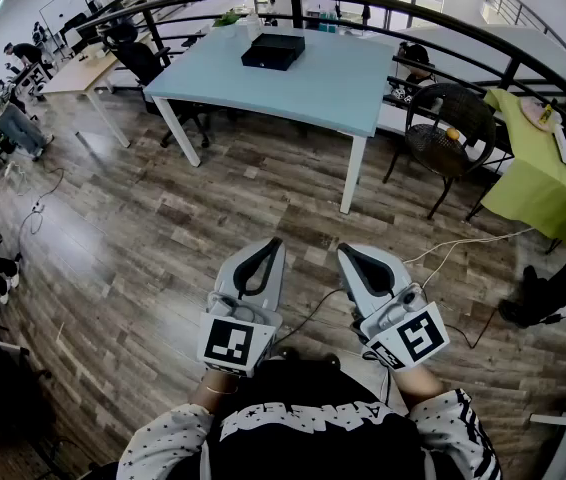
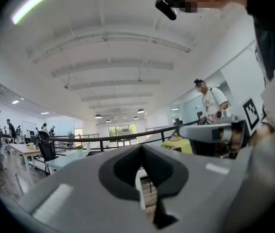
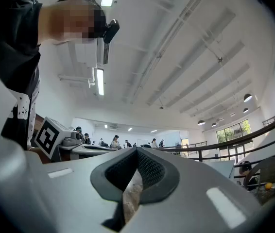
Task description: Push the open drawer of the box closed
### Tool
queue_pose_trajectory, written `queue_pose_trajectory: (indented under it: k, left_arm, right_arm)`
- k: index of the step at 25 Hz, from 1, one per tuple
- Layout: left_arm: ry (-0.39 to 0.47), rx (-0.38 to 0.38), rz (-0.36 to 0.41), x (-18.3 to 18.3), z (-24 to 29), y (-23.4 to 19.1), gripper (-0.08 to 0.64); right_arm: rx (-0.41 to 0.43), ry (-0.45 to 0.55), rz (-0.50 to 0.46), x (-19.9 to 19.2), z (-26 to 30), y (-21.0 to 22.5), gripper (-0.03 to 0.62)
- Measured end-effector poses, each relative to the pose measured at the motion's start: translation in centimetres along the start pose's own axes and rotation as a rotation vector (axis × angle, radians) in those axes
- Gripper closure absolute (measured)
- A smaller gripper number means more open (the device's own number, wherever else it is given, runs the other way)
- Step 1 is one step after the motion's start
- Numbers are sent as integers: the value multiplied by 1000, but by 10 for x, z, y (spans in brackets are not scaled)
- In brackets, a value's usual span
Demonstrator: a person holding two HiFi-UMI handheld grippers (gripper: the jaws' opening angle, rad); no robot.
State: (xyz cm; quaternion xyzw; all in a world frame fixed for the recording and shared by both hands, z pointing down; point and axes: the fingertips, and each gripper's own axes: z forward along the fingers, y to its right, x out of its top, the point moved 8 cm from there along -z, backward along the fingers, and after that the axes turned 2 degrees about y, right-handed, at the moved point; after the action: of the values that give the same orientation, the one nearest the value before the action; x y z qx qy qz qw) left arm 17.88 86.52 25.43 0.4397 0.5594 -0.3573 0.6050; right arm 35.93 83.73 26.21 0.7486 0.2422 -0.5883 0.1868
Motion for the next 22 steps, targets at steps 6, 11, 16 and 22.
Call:
queue_pose_trajectory:
  k: [6, 11, 16, 22]
  left_arm:
    - [-1, -9, 3, 1, 2, 10, 560]
    - [-15, -17, 5, 0, 3, 21, 560]
    - [-26, -19, 7, 0, 7, 31, 560]
    - [-26, -30, 9, -2, 14, 53, 560]
  right_arm:
    - [-9, 0, 5, 1, -9, 4, 592]
    - [-53, 15, 23, 1, -21, 13, 592]
    - [-114, 28, 12, 7, -41, 32, 592]
    - [-160, 42, -31, 14, -73, 50, 592]
